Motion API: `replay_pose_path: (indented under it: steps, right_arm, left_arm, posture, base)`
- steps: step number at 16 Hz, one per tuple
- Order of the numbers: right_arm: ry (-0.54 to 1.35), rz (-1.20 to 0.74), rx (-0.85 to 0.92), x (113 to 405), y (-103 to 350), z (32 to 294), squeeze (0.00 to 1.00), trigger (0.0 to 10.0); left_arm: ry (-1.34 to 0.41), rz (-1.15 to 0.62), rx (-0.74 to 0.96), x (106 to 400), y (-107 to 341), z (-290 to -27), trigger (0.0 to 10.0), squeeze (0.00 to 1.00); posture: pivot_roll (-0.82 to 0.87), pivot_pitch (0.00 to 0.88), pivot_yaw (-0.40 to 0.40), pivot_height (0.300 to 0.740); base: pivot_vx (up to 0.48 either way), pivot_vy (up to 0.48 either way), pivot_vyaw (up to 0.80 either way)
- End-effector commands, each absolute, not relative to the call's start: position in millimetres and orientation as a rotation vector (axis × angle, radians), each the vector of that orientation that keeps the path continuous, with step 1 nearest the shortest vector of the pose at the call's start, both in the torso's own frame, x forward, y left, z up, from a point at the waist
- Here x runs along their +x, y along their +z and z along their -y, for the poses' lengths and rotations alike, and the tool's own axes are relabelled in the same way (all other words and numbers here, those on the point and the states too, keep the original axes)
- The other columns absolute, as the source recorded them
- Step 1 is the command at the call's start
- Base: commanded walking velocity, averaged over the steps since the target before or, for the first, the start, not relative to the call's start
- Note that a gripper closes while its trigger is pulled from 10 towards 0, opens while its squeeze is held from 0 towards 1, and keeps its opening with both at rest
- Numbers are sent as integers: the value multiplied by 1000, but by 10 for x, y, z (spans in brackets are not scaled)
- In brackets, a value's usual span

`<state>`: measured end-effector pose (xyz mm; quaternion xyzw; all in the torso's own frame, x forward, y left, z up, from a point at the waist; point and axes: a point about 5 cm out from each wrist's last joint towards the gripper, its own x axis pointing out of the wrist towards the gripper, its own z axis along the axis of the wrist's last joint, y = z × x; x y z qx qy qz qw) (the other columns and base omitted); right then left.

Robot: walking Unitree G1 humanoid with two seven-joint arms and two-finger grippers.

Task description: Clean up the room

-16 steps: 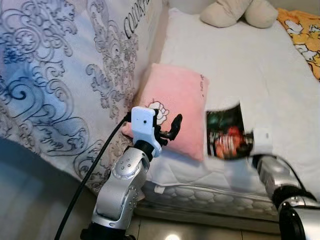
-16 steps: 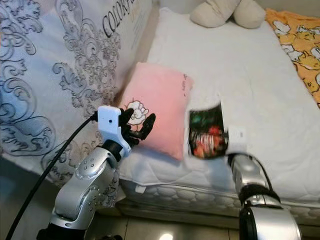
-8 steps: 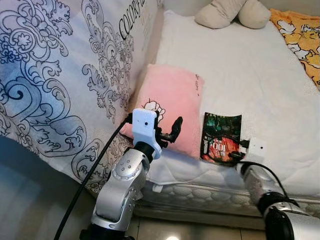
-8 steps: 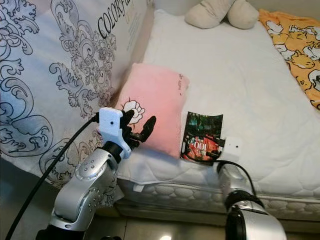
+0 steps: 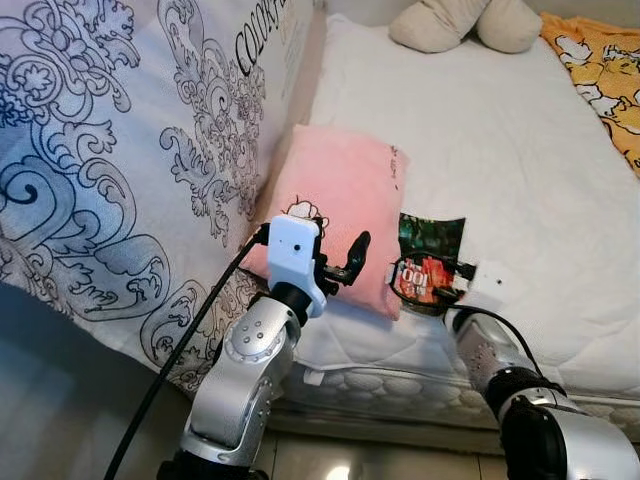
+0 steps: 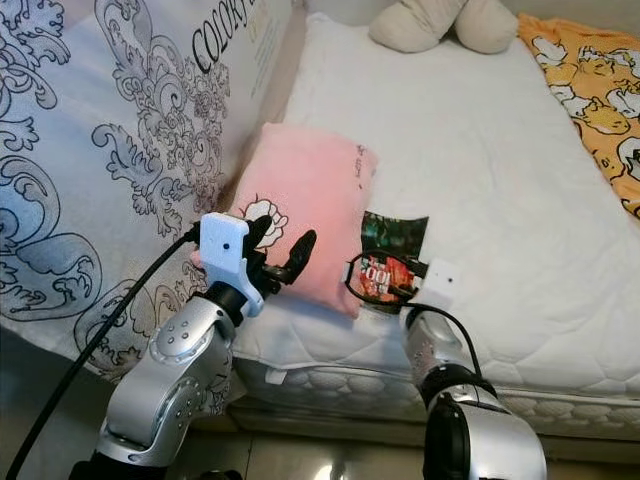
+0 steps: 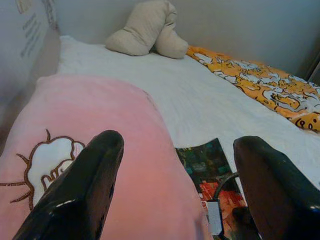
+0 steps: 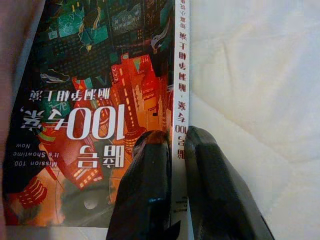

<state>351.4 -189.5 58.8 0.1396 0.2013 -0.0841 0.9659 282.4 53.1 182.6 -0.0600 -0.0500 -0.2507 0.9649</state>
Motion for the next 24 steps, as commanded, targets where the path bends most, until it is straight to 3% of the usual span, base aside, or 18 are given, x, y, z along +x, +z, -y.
replay_pose_path:
  steps: [1,3,9,10,16,19,21,24]
  right_arm:
    - [-135,-435,174,3530,596,1863,0,0]
    - [-146,-424,127,3561,664,1967,0,0]
    - [-171,-435,130,3563,689,2068,0,0]
    - [-164,-453,218,3542,641,2024,1000,10000]
    - [-150,-446,231,3561,664,2002,1000,10000]
    - [-110,-448,79,3572,692,2031,1000,10000]
    - [-88,-416,-130,3623,833,2194,1000,10000]
    - [-94,-387,-225,3655,944,2313,1000,10000]
  left_arm:
    - [-602,54,-169,2737,1792,-431,10000,0]
    - [-703,31,-146,2642,1756,-342,10000,0]
    - [-747,25,-133,2597,1758,-301,10000,0]
    - [-744,25,-130,2608,1758,-317,10000,0]
    - [-737,27,-115,2651,1756,-351,10000,0]
    - [-745,38,-120,2693,1778,-308,10000,0]
    - [-749,51,-135,2746,1805,-273,10000,0]
    - [-760,55,-154,2791,1802,-229,10000,0]
  posture:
    - [358,210,-16,740]
    - [356,212,-25,740]
    - [343,216,-28,740]
    - [344,219,-20,740]
    - [340,206,-21,740]
    - [337,178,-26,740]
    - [328,116,-28,740]
    - [290,63,-29,740]
  base:
    - [0,0,0]
    - [0,0,0]
    - [0,0,0]
    - [0,0,0]
    - [0,0,0]
    - [0,0,0]
    - [0,0,0]
    - [0,0,0]
